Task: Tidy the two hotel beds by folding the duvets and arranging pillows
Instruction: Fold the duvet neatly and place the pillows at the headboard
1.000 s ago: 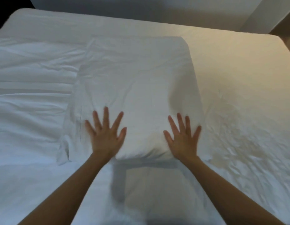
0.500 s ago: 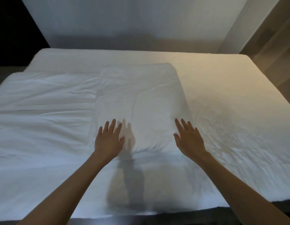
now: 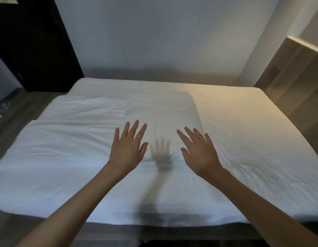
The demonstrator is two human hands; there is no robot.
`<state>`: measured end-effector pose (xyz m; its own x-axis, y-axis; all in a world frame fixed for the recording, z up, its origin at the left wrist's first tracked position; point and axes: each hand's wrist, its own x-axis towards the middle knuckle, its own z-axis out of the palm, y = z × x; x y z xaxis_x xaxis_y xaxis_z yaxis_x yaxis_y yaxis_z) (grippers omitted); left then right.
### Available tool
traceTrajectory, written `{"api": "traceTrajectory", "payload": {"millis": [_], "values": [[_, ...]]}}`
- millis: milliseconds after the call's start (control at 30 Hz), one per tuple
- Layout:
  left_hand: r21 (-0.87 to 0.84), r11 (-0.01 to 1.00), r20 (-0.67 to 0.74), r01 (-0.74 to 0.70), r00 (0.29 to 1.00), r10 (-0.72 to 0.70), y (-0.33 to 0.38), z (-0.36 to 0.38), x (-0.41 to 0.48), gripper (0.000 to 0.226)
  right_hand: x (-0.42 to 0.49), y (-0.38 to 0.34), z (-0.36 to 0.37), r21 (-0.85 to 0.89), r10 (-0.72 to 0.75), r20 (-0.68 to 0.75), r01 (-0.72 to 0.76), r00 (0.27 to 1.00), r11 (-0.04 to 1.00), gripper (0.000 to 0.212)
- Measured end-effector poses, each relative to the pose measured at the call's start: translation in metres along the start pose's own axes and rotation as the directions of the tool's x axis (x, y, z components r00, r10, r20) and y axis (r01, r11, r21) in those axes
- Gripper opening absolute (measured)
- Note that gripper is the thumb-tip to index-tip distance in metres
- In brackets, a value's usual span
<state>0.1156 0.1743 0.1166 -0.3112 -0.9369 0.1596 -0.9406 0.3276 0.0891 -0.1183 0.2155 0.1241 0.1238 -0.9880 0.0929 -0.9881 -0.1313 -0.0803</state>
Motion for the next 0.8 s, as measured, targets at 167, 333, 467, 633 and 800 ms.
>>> {"api": "traceTrajectory", "payload": {"millis": [167, 333, 467, 633, 800], "values": [[0.03, 0.999, -0.057, 0.026, 0.998, -0.024, 0.014, -0.048, -0.076, 0.06, -0.062, -0.024, -0.046, 0.061, -0.047, 0.016, 0.046, 0.999, 0.997, 0.058], [0.054, 0.991, -0.137, 0.125, 0.984, -0.117, 0.006, -0.1, -0.151, 0.065, -0.11, -0.065, -0.076, 0.105, -0.158, -0.047, 0.162, 0.986, 0.981, 0.059], [0.046, 0.972, -0.154, 0.23, 0.963, -0.22, -0.023, -0.125, -0.204, 0.069, -0.13, -0.109, -0.087, 0.107, -0.245, -0.098, 0.255, 0.964, 0.961, 0.059], [0.067, 0.954, -0.157, 0.292, 0.947, -0.279, -0.082, -0.142, -0.26, 0.067, -0.137, -0.179, -0.093, 0.072, -0.341, -0.124, 0.351, 0.932, 0.934, 0.059], [0.071, 0.946, -0.144, 0.317, 0.941, -0.305, -0.17, -0.158, -0.311, 0.067, -0.131, -0.278, -0.075, 0.091, -0.371, -0.146, 0.386, 0.917, 0.918, 0.06]]}}
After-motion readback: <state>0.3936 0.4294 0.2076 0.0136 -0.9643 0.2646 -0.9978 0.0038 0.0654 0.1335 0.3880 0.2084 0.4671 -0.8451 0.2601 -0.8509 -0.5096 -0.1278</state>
